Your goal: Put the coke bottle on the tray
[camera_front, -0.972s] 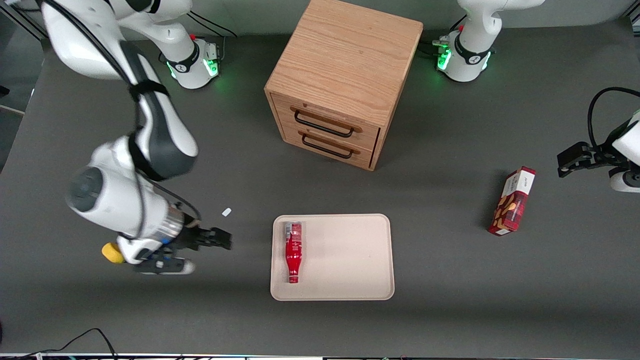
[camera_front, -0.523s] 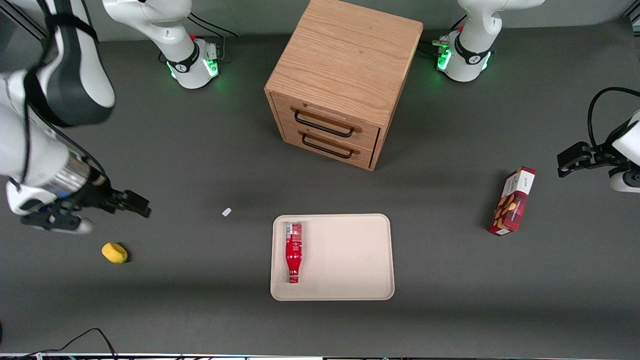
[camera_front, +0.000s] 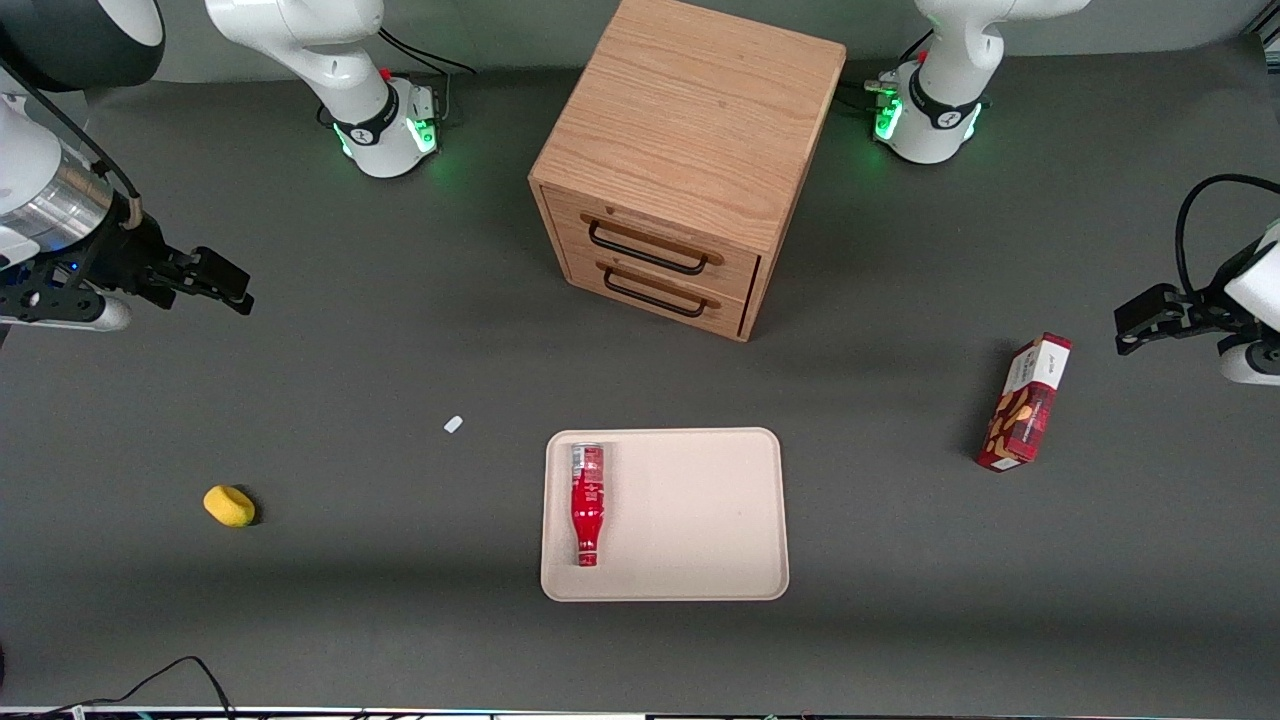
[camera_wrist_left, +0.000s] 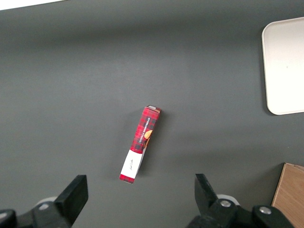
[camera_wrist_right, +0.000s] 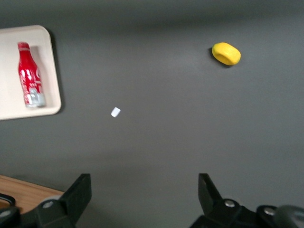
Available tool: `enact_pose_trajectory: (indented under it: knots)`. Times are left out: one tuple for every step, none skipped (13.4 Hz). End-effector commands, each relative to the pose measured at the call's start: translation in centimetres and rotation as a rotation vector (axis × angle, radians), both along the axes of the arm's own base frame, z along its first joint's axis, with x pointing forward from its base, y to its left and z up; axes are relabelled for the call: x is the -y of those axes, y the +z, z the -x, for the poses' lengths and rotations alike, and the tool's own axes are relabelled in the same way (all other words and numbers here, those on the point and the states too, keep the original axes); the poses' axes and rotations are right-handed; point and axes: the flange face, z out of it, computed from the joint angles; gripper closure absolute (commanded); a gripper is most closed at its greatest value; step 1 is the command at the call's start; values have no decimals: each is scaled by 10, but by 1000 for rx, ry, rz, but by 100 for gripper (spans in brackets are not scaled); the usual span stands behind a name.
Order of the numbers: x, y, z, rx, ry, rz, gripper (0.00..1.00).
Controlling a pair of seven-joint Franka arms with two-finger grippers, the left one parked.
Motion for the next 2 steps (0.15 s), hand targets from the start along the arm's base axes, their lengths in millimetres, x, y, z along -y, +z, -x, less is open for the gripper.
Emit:
enact_pose_trajectory:
  knots:
    - [10, 1, 5, -11, 30, 21, 0]
    - [12, 3, 4, -10, 26, 19, 0]
